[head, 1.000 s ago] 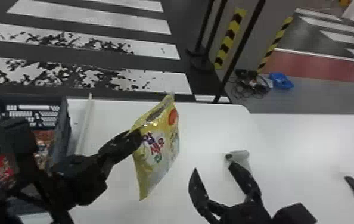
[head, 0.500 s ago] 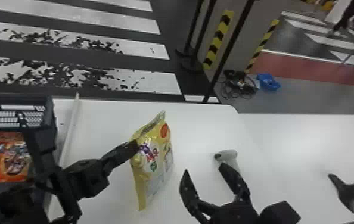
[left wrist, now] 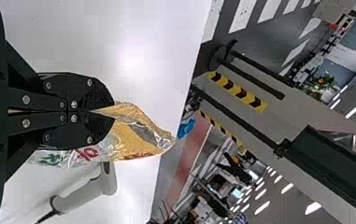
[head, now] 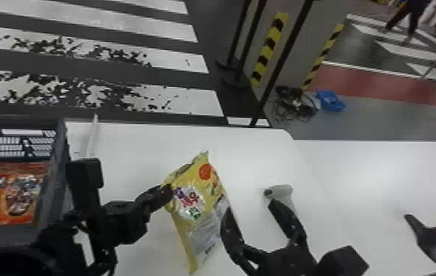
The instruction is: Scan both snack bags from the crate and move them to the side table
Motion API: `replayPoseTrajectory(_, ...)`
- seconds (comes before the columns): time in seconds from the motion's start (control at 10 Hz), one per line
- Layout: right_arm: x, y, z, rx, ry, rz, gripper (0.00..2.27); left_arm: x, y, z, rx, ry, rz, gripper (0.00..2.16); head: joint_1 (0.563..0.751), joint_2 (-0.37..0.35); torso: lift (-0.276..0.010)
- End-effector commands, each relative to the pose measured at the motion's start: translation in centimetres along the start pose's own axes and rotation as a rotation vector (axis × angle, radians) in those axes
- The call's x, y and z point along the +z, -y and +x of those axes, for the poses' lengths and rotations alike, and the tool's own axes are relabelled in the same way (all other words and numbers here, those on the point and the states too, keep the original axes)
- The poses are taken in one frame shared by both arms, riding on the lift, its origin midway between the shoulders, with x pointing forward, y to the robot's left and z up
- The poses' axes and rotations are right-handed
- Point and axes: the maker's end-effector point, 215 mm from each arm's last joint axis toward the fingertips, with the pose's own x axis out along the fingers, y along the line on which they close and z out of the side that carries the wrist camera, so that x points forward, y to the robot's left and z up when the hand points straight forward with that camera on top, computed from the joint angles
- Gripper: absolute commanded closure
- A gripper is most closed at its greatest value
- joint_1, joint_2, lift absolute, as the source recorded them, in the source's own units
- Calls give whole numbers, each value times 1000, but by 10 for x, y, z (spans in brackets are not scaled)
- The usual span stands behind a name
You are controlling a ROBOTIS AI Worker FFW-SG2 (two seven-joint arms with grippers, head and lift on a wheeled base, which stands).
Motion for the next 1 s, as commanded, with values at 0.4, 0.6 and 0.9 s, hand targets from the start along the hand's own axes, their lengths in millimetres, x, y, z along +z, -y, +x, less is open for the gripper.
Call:
replayPoseTrajectory(0.4, 1, 0, -1, 1, 0, -4, 140, 36, 23, 3, 122, 92, 267, 29, 695, -350, -95)
replayPoseTrajectory(0.6, 0, -2, -2, 6, -3, 0, 140, 55, 10, -21, 224, 157, 380, 33, 695, -350, -95)
replayPoseTrajectory(0.9, 1, -9, 0, 18, 2, 6, 140, 79, -22, -94, 355, 221, 467, 33, 695, -311, -95)
